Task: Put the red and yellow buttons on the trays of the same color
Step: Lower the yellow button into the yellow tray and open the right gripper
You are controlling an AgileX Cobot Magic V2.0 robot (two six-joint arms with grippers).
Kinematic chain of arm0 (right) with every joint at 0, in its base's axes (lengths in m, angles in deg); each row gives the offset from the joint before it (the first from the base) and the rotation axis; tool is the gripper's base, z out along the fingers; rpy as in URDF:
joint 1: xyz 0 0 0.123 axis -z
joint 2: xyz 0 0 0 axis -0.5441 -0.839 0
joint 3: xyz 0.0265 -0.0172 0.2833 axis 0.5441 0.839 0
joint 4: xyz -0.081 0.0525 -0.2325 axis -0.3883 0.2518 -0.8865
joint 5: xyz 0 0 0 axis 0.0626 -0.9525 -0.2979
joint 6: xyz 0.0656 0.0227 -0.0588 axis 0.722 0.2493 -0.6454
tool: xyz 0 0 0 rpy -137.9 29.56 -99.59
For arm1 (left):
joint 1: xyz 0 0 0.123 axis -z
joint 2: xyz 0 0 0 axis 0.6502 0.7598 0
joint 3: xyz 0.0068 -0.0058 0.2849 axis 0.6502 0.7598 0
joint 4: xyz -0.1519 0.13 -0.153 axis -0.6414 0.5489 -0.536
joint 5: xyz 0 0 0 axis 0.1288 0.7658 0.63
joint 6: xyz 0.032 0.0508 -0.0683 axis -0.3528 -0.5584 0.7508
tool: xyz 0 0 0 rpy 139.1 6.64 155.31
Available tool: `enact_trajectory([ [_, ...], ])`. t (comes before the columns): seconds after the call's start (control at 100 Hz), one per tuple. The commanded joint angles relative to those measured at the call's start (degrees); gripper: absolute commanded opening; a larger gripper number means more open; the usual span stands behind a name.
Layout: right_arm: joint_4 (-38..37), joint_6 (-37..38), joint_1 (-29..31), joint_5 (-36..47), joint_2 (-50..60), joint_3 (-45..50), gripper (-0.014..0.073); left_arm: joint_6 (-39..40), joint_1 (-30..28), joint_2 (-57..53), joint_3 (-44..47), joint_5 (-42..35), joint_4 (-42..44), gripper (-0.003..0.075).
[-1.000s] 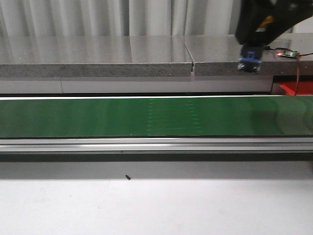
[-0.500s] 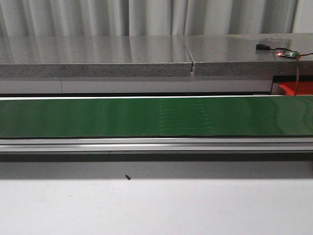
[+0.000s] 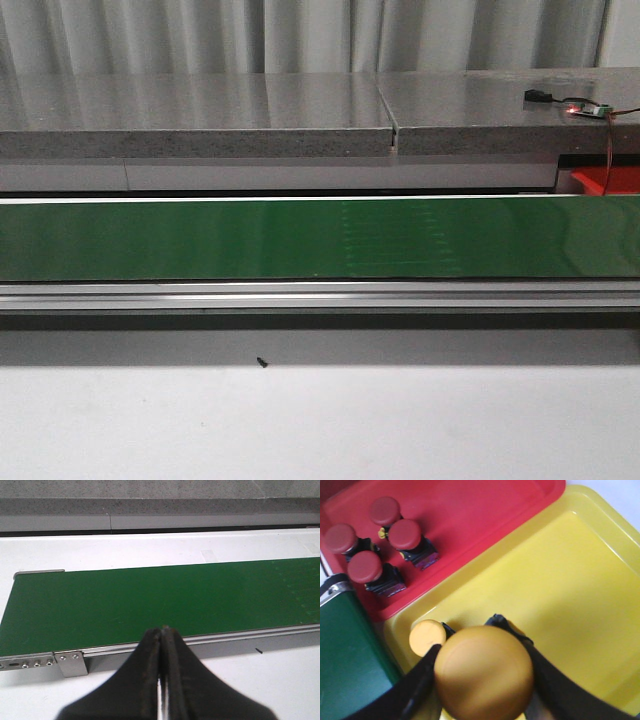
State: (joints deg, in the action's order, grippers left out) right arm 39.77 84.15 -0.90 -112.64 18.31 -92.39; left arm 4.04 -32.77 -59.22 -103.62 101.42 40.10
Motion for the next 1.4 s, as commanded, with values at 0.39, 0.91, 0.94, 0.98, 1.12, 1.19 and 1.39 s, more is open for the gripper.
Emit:
enact_trajectory([
  [0.39,2.2,0.1,1.1,13.3,-13.3,-1.4,0.0199,0.4,0.4,0.3,-1.5,-4.6,-0.6,-0.0019],
  [0.91,4.8,0.1,-2.7,19.8,-25.2,-1.4,0.0199,0.4,0.4,0.3,-1.5,-4.6,-0.6,-0.0019],
  [0.94,4.8,0.1,-2.8,20.0,-25.5,-1.4,0.0202,0.4,0.4,0.3,-1.5,-4.6,-0.6,-0.0019],
  [0.98,4.8,0.1,-2.9,20.2,-25.8,-1.4,0.0218,0.4,0.4,0.3,-1.5,-4.6,-0.6,-0.0019],
  [1.12,4.8,0.1,-2.9,20.9,-26.0,-1.4,0.0395,0.4,0.4,0.3,-1.5,-4.6,-0.6,-0.0019],
  [1.19,4.8,0.1,-2.9,21.0,-26.0,-1.4,0.0493,0.4,0.4,0.3,-1.5,-4.6,-0.6,-0.0019],
  [1.39,4.8,0.1,-2.9,21.2,-25.6,-1.4,0.0539,0.4,0.4,0.3,-1.5,-4.6,-0.6,-0.0019],
])
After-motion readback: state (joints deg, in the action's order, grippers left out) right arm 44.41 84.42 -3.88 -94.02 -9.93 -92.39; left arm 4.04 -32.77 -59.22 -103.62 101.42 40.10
